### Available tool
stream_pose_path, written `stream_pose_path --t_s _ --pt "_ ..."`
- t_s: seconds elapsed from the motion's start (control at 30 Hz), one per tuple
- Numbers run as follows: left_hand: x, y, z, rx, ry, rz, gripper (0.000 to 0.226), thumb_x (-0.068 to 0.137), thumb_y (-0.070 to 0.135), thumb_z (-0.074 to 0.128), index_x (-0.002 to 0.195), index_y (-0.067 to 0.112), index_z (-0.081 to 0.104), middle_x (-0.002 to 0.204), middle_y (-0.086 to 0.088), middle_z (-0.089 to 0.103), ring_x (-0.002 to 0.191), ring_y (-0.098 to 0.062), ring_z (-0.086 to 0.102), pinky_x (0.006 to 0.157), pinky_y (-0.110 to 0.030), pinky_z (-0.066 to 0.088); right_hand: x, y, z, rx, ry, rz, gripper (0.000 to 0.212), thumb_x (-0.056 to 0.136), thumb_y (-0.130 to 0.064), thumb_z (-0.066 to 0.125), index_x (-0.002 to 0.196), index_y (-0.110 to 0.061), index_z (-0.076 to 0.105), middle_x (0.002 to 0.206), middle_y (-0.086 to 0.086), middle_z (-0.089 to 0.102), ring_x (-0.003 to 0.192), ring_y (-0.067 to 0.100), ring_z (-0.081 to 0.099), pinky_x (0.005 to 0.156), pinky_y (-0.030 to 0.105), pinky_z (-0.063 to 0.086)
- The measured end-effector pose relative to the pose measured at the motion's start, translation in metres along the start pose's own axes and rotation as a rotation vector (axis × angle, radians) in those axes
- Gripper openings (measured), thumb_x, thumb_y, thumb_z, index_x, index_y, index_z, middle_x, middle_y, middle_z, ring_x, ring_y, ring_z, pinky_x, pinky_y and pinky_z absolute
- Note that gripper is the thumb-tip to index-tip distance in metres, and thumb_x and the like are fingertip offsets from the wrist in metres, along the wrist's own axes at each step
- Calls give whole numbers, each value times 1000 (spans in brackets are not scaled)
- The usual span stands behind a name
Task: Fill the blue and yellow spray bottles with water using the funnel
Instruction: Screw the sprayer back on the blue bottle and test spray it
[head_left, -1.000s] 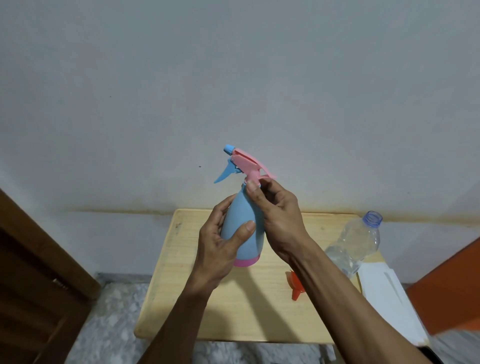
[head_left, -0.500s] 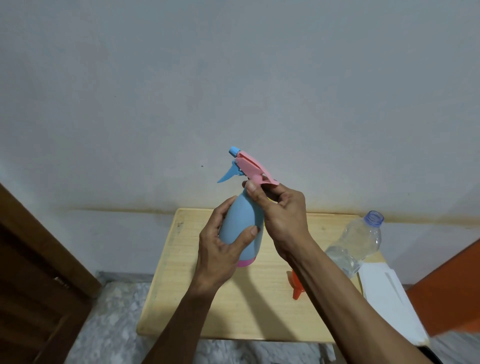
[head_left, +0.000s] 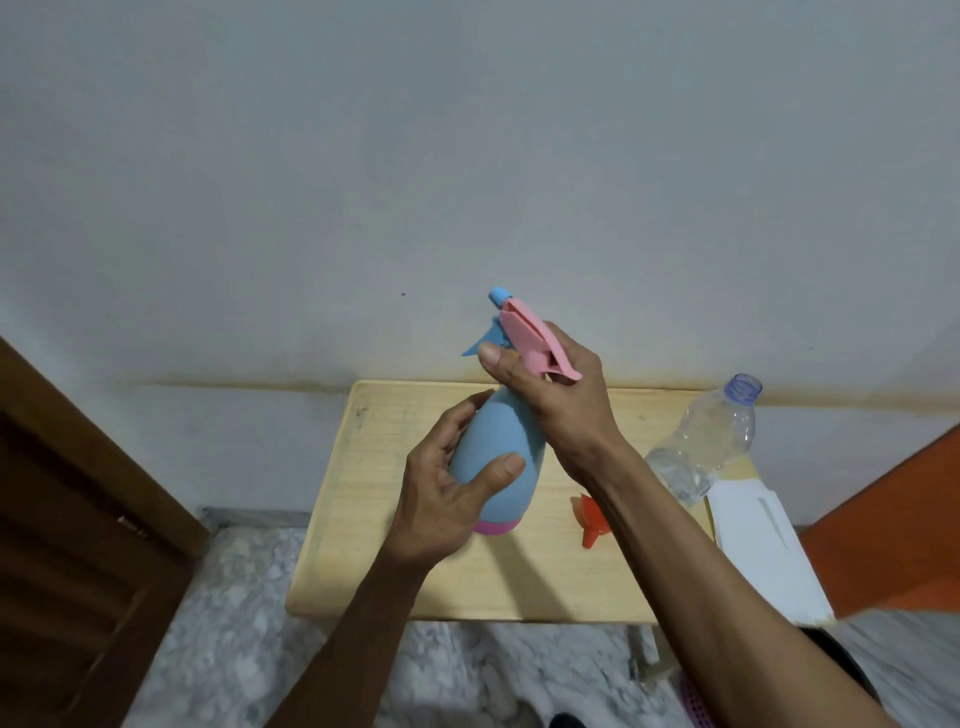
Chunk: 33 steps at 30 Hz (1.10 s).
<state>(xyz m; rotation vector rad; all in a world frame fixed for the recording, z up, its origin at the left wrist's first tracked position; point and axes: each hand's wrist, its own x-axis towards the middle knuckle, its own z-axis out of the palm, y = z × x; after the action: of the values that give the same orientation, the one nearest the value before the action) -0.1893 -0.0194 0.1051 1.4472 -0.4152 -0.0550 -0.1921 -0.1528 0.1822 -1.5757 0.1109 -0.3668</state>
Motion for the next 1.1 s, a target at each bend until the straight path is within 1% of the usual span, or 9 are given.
stream_pose_path --t_s 0.1,0.27,0.4,0.5,0.6,0.73,0.83,0.97,1.1 --pt "-11 -1 2 -3 -30 -19 63 72 38 78 130 28 55 122 3 68 109 -17 67 79 -23 55 -4 -1 1 -72 -63 -35 8 96 -35 68 100 -34 74 106 -7 76 109 13 67 110 45 44" --pt "-26 -3 7 35 -79 -45 62 72 44 78 125 31 50 117 -1 70 103 -22 70 74 -34 60 -23 -5 -9 -81 -52 -1 25 103 -31 56 107 -16 75 109 -6 76 98 1 68 92 19 51" --pt "-38 -3 9 151 -87 -1 57 77 49 72 126 29 53 125 6 63 118 -18 62 90 -36 55 -42 -5 -15 -33 59 22 25 103 -32 56 104 -14 73 103 1 75 84 12 70 80 24 54" --pt "-50 3 6 290 -4 -30 46 80 55 67 120 34 58 116 14 67 113 -7 62 83 -32 53 -58 -3 -22 -58 144 32 26 103 -35 56 107 -13 70 98 11 70 71 12 72 76 31 57" --pt "-56 7 -5 648 100 -30 40 81 52 73 113 31 61 104 15 67 99 -5 63 76 -30 51 -74 3 -31 -112 193 44 27 102 -37 55 102 -13 68 92 12 69 64 16 73 77 41 58" --pt "-58 14 -20 1131 -52 -236 47 79 61 70 111 29 58 105 10 65 98 -16 62 79 -36 51 -97 16 -38 -210 212 126 31 100 -37 54 94 -9 65 75 3 63 59 18 73 66 31 51" --pt "-61 17 -23 1347 -207 -382 50 79 62 69 113 27 56 114 4 64 105 -23 61 81 -37 48 -112 31 -38 -263 193 199 31 99 -38 53 88 -12 64 64 -5 56 58 19 73 70 35 54" --pt "-71 14 -25 1446 -333 -467 50 79 57 73 111 22 56 115 -1 61 103 -26 59 80 -37 49 -128 51 -33 -378 173 262 34 91 -54 46 71 -27 55 55 -8 62 73 30 73 82 50 56" --pt "-78 12 -30 1394 -379 -580 45 78 47 80 104 18 57 113 -3 58 97 -26 59 81 -36 51 -136 77 -32 -433 173 349 42 80 -62 39 71 -24 55 73 0 66 78 34 72 82 51 57"
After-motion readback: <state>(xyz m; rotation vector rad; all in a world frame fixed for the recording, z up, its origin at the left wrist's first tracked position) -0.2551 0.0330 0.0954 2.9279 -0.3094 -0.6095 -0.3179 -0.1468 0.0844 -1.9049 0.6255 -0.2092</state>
